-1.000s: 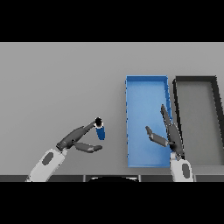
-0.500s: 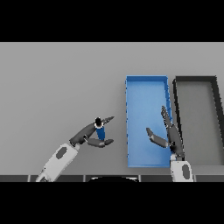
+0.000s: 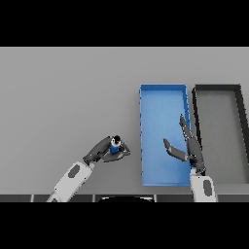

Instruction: Pick up the blue pipe and place it into the blue bin.

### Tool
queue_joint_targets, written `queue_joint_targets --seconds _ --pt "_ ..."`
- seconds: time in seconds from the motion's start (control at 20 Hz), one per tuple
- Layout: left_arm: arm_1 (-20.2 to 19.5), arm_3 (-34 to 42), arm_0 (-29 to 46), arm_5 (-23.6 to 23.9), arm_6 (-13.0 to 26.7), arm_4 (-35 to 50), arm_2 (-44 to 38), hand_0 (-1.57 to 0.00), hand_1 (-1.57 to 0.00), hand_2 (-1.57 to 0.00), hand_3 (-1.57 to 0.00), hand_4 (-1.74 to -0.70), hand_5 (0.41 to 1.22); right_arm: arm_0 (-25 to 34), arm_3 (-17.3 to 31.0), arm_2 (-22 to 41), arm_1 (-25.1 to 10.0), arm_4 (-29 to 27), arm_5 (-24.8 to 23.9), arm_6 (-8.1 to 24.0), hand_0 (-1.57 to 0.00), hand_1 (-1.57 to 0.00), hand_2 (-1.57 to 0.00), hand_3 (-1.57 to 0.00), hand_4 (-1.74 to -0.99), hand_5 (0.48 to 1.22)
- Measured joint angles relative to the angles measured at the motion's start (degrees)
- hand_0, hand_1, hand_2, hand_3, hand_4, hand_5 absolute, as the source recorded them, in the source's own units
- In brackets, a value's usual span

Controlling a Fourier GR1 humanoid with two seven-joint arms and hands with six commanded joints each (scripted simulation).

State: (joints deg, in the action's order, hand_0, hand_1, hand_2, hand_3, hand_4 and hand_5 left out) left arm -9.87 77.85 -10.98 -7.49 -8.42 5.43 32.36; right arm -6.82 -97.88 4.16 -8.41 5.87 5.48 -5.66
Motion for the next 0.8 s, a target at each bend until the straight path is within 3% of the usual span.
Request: queue_joint_targets --seconds 0.15,0.35,0.45,0.5,0.6,0.8 --pt "0.29 3.03 0.71 0.34 -3.13 -0.02 0.67 -1.47 -1.49 -1.5 -1.4 -1.7 1.187 -0.71 -0.43 0.94 0.89 1.09 -0.59 -0.89 0.0 0.0 0.0 0.0 -1.244 0.623" --pt "0.67 7.72 -0.81 0.25 -3.46 0.74 0.95 -1.53 -1.54 -1.54 -1.44 -1.72 1.207 -0.69 -0.39 0.07 0.03 0.74 -0.56 -0.3 0.0 0.0 0.0 0.0 -1.228 0.629" --pt "0.43 10.99 -1.3 -0.23 -1.93 1.22 1.6 -1.55 -1.55 -1.55 -1.44 -1.72 1.212 -0.51 -0.22 -0.12 -0.63 1.06 -0.46 -0.17 0.0 0.0 0.0 0.0 -1.219 0.634" --pt "0.54 12.03 -2.97 -0.38 0.27 2.03 1.16 -1.55 -1.55 -1.56 -1.44 -1.72 1.214 -0.94 -0.39 0.41 -0.32 1.37 -0.25 -1.51 0.0 0.0 0.0 0.0 -1.217 0.635" --pt "0.42 13.25 -3.61 -0.66 3.51 2.14 1.67 -1.56 -1.56 -1.56 -1.45 -1.72 1.216 -1.02 -0.84 0.41 -0.17 1.09 -0.23 -1.23 0.0 0.0 0.0 0.0 -1.215 0.639" --pt "0.83 14.36 -5.22 -1.35 6.03 2.53 2.08 -1.57 -1.57 -1.57 -1.44 -1.73 1.219 -1.26 -0.42 0.19 -0.43 1.59 -0.53 -1.42 0.0 0.0 0.0 0.0 -1.186 0.629"
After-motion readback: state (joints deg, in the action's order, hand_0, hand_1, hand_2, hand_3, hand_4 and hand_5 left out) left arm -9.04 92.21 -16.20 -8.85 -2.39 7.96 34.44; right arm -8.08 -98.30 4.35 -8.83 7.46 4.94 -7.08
